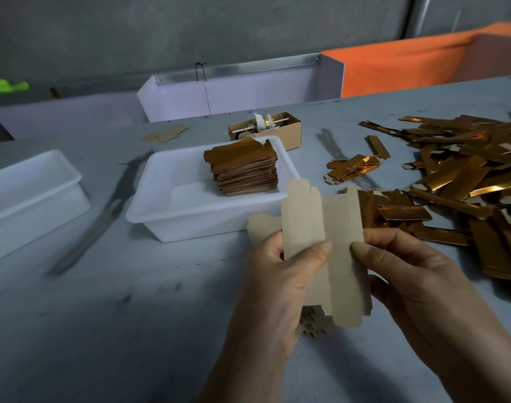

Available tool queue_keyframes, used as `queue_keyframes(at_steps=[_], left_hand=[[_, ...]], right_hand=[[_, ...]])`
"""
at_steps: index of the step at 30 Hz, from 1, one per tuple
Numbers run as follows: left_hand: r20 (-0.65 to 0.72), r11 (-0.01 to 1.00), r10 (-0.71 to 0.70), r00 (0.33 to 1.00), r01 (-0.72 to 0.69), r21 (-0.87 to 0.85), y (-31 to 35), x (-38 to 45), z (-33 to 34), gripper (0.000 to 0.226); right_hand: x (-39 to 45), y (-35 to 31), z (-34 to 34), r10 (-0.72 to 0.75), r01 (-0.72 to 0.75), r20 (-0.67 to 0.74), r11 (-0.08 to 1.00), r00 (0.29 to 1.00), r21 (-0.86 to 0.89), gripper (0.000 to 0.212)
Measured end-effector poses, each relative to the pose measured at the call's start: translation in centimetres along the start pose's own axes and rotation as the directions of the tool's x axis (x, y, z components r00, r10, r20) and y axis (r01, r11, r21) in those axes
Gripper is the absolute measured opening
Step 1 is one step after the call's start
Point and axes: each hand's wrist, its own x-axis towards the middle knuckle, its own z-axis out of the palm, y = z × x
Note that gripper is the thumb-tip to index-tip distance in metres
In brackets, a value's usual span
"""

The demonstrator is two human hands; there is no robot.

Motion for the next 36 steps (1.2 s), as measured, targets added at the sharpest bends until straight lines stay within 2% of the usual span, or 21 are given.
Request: queue_keyframes(at_steps=[2,5,8,10,12,16,20,22,25,27,30,34,36], left_hand=[[-0.016,1.0,-0.002,1.0,0.002,0.002,0.0,0.1,0.0,0.02],[-0.057,1.0,0.004,0.998,-0.005,-0.008,-0.1,0.1,0.0,0.017],[-0.151,0.994,0.073,0.986,-0.06,0.094,-0.7,0.1,0.5,0.015],[-0.186,0.978,0.151,0.971,-0.12,0.17,-1.0,0.1,0.8,0.012],[-0.184,0.966,0.201,0.962,-0.164,0.201,-1.1,0.1,0.9,0.009],[-0.087,0.978,0.172,0.981,-0.159,0.136,-0.8,-0.2,0.7,0.011],[0.114,0.983,0.088,0.99,-0.105,0.15,-0.2,-0.7,-0.1,0.029],[0.129,0.979,0.104,0.986,-0.125,0.16,0.0,-0.9,-0.4,0.027],[0.135,0.975,0.094,0.986,-0.118,0.187,0.1,-1.0,-0.5,0.025],[0.171,0.974,0.055,0.984,-0.091,0.21,0.2,-1.1,-0.5,0.022],[0.179,0.978,0.011,0.984,-0.048,0.204,0.4,-1.1,-0.5,0.014],[0.062,0.981,0.009,0.998,-0.021,0.193,-0.1,-0.8,-0.4,0.02],[0.061,0.988,0.012,0.998,-0.021,0.156,-0.2,-0.9,-0.5,0.015]], right_hand=[[0.0,0.1,0.1,-0.024,0.022,-0.027,0.998,0.999,-0.056,0.014],[0.0,0.0,0.5,-0.063,0.055,-0.058,0.991,0.996,-0.121,0.016],[-0.2,0.2,1.1,-0.195,0.156,-0.108,0.944,0.975,-0.292,0.016],[-0.5,0.3,1.5,-0.278,0.224,-0.076,0.886,0.958,-0.406,0.021],[-0.6,0.4,2.0,-0.294,0.262,-0.019,0.876,0.956,-0.405,0.029],[-0.5,0.6,2.4,-0.291,0.293,0.061,0.885,0.955,-0.363,0.028],[-0.4,0.7,2.3,-0.267,0.257,0.041,0.859,0.963,-0.443,0.031],[-0.3,0.8,2.3,-0.247,0.223,0.011,0.856,0.969,-0.467,0.035],[0.0,0.9,2.1,-0.233,0.174,-0.085,0.883,0.969,-0.436,0.049],[0.3,0.8,1.7,-0.137,0.102,-0.079,0.934,0.987,-0.342,0.056],[0.6,0.3,1.3,0.013,-0.007,0.043,0.99,0.999,-0.143,0.041],[0.8,0.2,1.2,0.064,-0.062,0.038,0.997,0.997,-0.046,0.024],[0.8,0.1,1.1,0.101,-0.102,0.049,0.995,0.994,0.013,0.02]])
